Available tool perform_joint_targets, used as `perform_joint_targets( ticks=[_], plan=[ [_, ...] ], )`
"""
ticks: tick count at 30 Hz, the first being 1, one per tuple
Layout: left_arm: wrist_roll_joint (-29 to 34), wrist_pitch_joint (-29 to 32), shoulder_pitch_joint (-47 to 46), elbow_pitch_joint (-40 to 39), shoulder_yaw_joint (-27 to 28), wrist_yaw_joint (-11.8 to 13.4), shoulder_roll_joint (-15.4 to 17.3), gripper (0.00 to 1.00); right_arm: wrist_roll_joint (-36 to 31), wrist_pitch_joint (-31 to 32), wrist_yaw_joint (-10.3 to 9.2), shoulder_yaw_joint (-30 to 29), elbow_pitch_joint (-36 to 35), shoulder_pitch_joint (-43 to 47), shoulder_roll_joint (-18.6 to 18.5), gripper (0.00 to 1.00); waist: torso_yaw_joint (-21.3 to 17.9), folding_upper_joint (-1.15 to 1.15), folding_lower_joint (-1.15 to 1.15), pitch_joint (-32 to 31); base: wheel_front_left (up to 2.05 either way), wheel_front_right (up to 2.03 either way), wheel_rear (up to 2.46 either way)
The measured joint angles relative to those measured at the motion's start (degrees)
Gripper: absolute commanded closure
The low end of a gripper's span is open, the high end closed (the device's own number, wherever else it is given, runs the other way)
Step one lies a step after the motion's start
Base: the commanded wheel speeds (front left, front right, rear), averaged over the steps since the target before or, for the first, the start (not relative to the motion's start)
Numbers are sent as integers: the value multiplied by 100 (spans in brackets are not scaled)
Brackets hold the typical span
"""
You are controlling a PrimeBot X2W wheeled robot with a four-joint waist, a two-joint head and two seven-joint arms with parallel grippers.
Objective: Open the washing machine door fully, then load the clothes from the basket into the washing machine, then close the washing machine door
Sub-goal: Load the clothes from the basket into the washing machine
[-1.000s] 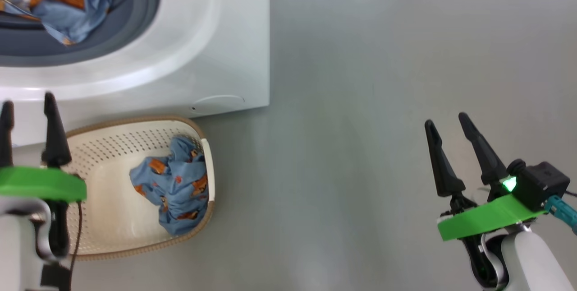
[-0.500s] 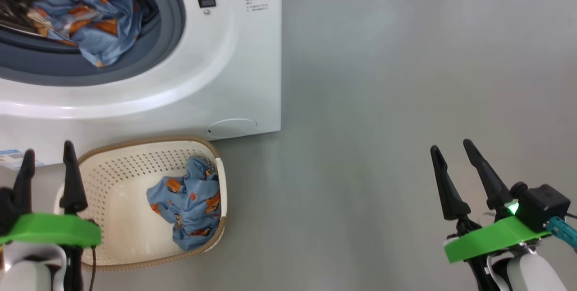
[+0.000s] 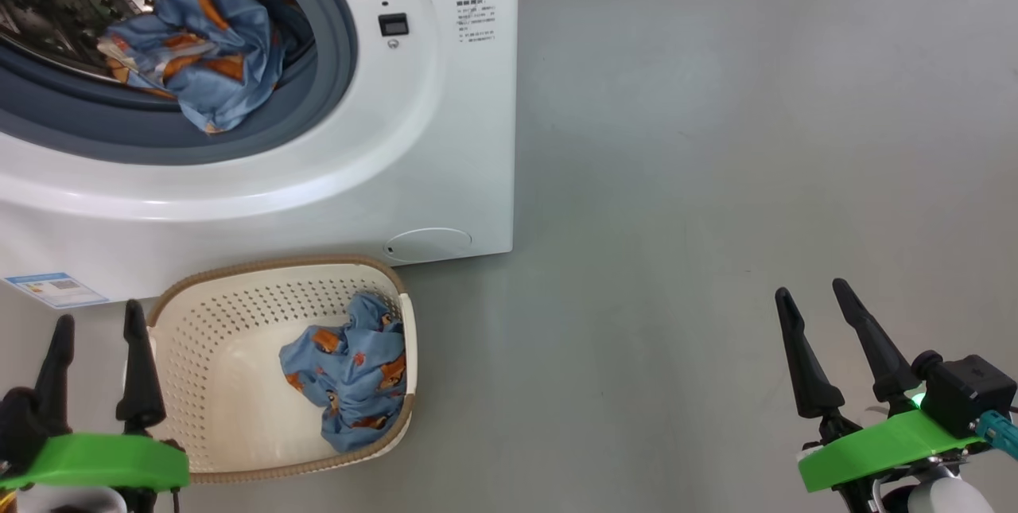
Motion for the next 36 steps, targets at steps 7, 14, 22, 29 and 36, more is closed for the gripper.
perform_joint_targets(
  ticks=[7, 14, 22, 29, 36],
  plan=[
    [30, 0, 381, -237, 70, 0, -93, 0, 0, 0, 1, -87, -9, 195, -22, 0, 86, 0, 0, -135, 0, 0, 0],
    [40, 0, 560, -383, 107, 0, -148, 0, 1, 0, 1, -153, -19, 310, -71, 0, 178, 0, 0, -270, 0, 0, 0],
    [42, 0, 755, -446, 159, 0, -194, 0, 26, 0, 1, -155, -37, 417, -86, 0, 202, 0, 0, -372, 0, 0, 0],
    [42, 0, 759, -486, 158, 0, -200, 0, 43, 0, 1, -148, -40, 417, -88, 0, 189, 0, 0, -364, 0, 0, 0],
    [42, 0, 759, -485, 140, 0, -200, 0, 43, 0, 1, -140, -69, 416, -86, 0, 166, 0, 0, -245, 0, 0, 0]
  ],
)
